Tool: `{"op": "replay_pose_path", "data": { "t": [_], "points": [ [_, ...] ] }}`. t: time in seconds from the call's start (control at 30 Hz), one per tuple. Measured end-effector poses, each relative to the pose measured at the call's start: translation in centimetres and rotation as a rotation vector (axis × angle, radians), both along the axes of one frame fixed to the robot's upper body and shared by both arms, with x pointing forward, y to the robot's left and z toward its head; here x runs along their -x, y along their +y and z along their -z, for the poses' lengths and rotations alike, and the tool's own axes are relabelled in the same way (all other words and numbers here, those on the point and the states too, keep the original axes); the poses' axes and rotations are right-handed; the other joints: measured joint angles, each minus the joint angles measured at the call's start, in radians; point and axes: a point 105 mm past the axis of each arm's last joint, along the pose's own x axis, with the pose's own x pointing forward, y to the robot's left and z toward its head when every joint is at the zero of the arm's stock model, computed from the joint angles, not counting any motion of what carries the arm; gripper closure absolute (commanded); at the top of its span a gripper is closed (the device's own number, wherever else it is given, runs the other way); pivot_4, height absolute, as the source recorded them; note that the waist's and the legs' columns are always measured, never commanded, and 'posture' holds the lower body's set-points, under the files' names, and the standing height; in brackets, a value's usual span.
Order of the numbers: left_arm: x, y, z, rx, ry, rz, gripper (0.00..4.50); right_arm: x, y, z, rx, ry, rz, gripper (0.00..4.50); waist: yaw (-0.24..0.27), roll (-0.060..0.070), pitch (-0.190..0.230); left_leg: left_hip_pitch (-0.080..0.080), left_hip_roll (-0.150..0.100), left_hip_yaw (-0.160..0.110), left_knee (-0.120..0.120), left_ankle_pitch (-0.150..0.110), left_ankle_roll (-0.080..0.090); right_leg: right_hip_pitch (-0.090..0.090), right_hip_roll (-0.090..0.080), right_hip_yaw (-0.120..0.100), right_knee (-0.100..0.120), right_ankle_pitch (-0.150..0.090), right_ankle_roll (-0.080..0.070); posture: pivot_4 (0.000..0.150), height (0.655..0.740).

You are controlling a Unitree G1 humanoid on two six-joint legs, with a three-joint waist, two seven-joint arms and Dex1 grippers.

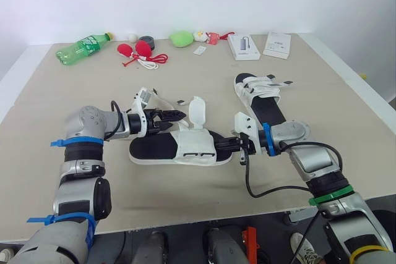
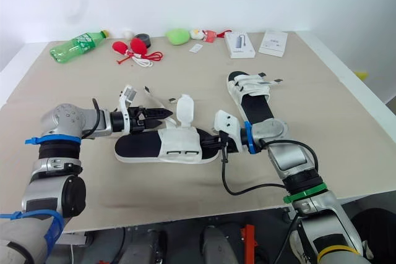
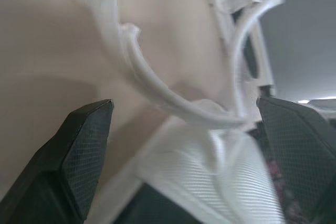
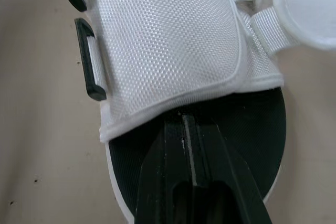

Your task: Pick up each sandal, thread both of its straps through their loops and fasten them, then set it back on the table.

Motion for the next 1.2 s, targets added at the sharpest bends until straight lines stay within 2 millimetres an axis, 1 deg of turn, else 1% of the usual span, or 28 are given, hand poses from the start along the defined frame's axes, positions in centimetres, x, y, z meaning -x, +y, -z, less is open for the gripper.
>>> {"op": "replay_pose_path", "data": {
  "t": [0.07, 0.13, 0.23, 0.37, 0.53, 0.63, 0.7, 0.83, 0.97, 1.2],
  "points": [
    [0.1, 0.0, -0.5, 0.040, 0.026, 0.009, 0.00, 0.0, 0.0, 0.0, 0.000, 0.000, 0.000, 4.47, 0.000, 0.000, 0.000, 0.000, 0.000, 0.000, 0.000, 0.000, 0.000, 0.000, 0.000, 0.000, 0.000, -0.001, 0.002, 0.150, 0.7400],
    [0.2, 0.0, -0.6, 0.060, 0.057, 0.019, 0.00, 0.0, 0.0, 0.0, 0.000, 0.000, 0.000, 4.47, -0.001, 0.000, 0.000, 0.000, 0.000, 0.000, 0.000, 0.000, 0.000, 0.000, 0.000, 0.000, 0.000, -0.001, 0.002, 0.150, 0.7400],
    [0.3, -0.3, -0.2, 0.072, 0.131, 0.026, 0.00, 0.0, 0.0, 0.0, 0.000, 0.001, 0.000, 4.47, -0.001, 0.000, 0.000, 0.000, 0.000, 0.000, 0.000, 0.000, 0.000, 0.000, 0.000, 0.000, 0.000, -0.001, 0.002, 0.150, 0.7400],
    [0.2, -0.3, 0.3, 0.061, 0.176, 0.014, 0.00, 0.0, 0.0, 0.0, -0.001, 0.001, 0.000, 4.47, -0.002, 0.000, 0.000, 0.000, 0.000, 0.000, 0.000, 0.000, -0.001, 0.000, 0.000, 0.000, 0.000, 0.000, 0.000, 0.150, 0.7400],
    [-0.1, -0.3, 0.4, 0.051, 0.176, -0.005, 0.00, 0.0, 0.0, 0.0, -0.001, 0.001, 0.000, 4.47, -0.002, 0.000, 0.000, 0.000, 0.000, 0.000, 0.000, 0.000, -0.001, 0.000, 0.000, 0.000, 0.000, 0.001, -0.001, 0.150, 0.7400],
    [-0.7, -0.4, 0.5, 0.053, 0.171, -0.028, 0.00, 0.0, 0.0, 0.0, -0.001, 0.001, -0.001, 4.47, -0.002, 0.000, 0.000, 0.000, 0.000, -0.001, 0.000, 0.002, -0.003, 0.000, 0.000, 0.000, 0.000, 0.001, 0.000, 0.150, 0.7400],
    [-1.1, -0.5, 0.4, 0.054, 0.165, -0.042, 0.00, 0.0, 0.1, -0.1, -0.001, -0.001, -0.002, 4.47, -0.002, 0.000, 0.000, 0.000, 0.000, -0.001, 0.000, 0.003, -0.004, 0.000, 0.000, 0.000, 0.000, 0.000, 0.004, 0.150, 0.7400],
    [-1.8, -0.9, 0.3, 0.055, 0.147, -0.062, 0.00, 0.1, 0.1, -0.1, -0.002, -0.004, -0.004, 4.47, -0.001, 0.000, 0.000, 0.000, 0.000, -0.001, 0.000, 0.004, -0.004, 0.000, 0.000, 0.000, 0.000, 0.000, 0.005, 0.150, 0.7400],
    [-2.1, -1.4, 0.2, 0.062, 0.132, -0.059, 0.00, 0.1, 0.2, -0.3, -0.002, -0.010, -0.008, 4.47, -0.001, 0.000, 0.000, 0.000, -0.001, -0.001, 0.000, 0.004, -0.004, 0.000, 0.000, 0.000, 0.000, 0.000, 0.005, 0.150, 0.7400],
    [-2.1, -1.5, 0.1, 0.042, 0.134, -0.037, 0.00, 0.2, 0.2, -0.3, 0.001, -0.011, -0.008, 4.47, -0.002, 0.000, 0.000, 0.000, -0.001, -0.001, 0.000, 0.004, -0.004, 0.000, 0.000, 0.000, 0.000, 0.000, 0.005, 0.150, 0.7400]
  ]
}}
